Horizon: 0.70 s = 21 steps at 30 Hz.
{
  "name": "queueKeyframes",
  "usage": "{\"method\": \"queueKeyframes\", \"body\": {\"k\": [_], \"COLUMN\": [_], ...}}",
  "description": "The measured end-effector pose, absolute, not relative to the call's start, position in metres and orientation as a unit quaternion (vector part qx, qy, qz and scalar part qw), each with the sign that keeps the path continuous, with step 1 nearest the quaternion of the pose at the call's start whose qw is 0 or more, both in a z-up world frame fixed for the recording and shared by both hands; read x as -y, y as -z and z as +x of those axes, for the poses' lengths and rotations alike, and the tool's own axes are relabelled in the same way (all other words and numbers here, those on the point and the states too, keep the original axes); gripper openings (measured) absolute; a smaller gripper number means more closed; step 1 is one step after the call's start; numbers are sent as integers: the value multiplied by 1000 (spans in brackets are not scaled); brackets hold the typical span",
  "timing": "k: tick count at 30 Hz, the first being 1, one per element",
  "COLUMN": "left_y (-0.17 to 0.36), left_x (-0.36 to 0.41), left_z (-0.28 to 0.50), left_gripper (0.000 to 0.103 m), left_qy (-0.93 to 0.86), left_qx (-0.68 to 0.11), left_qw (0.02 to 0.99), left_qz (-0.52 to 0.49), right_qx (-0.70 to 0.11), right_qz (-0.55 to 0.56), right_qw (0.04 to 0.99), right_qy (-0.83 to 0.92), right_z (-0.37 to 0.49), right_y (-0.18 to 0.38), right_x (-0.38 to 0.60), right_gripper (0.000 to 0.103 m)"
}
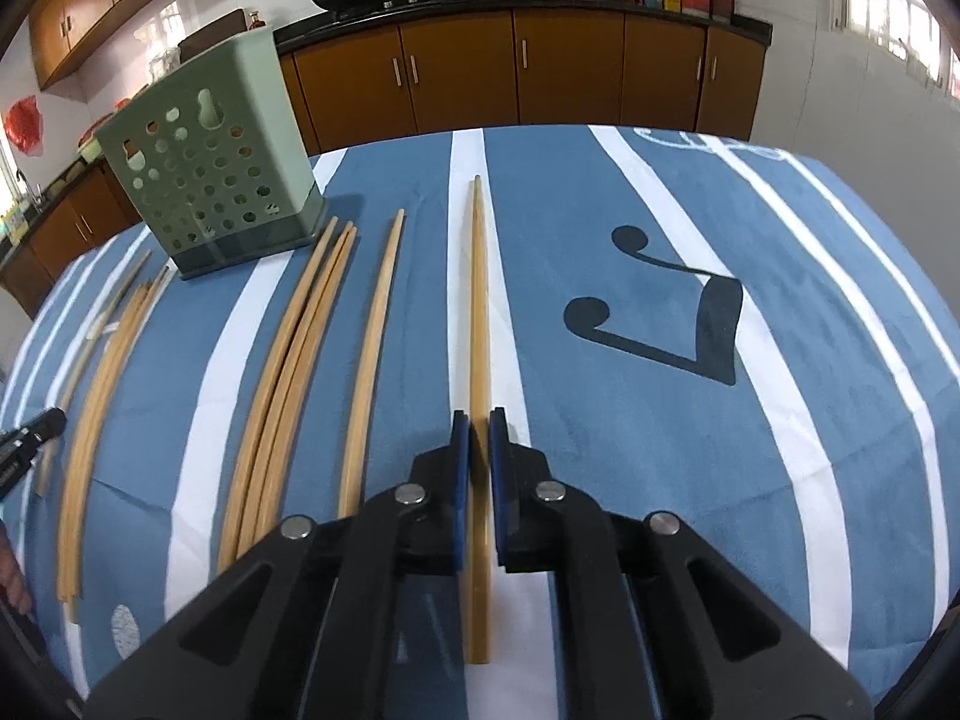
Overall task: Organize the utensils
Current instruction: 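Lift both chopsticks upright and carry them over the green holder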
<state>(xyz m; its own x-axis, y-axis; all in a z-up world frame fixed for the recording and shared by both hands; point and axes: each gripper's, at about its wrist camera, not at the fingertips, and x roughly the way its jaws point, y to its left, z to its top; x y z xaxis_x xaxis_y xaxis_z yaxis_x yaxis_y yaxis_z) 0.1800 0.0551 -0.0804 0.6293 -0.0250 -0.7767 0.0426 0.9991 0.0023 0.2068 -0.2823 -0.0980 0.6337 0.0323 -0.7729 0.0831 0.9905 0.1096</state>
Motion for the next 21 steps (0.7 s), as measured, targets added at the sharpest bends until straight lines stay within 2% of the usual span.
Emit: {"method": "queueKeyframes", "body": {"k": [7,21], "left_y": [67,5], "left_x": [-58,-71], "left_z": [173,162], "left_gripper": [8,7], "left_qy": [24,20], "left_qx": [-419,-331], "left_qw": [908,943], "left_qz": [4,-30], "right_qx": [-396,-310], "right_qz": [74,95], "right_qw": [915,946], "right_qy": [7,12], "right_z": [193,179], "right_y": [75,21], "right_x": [286,299], "right_gripper": [8,8]}}
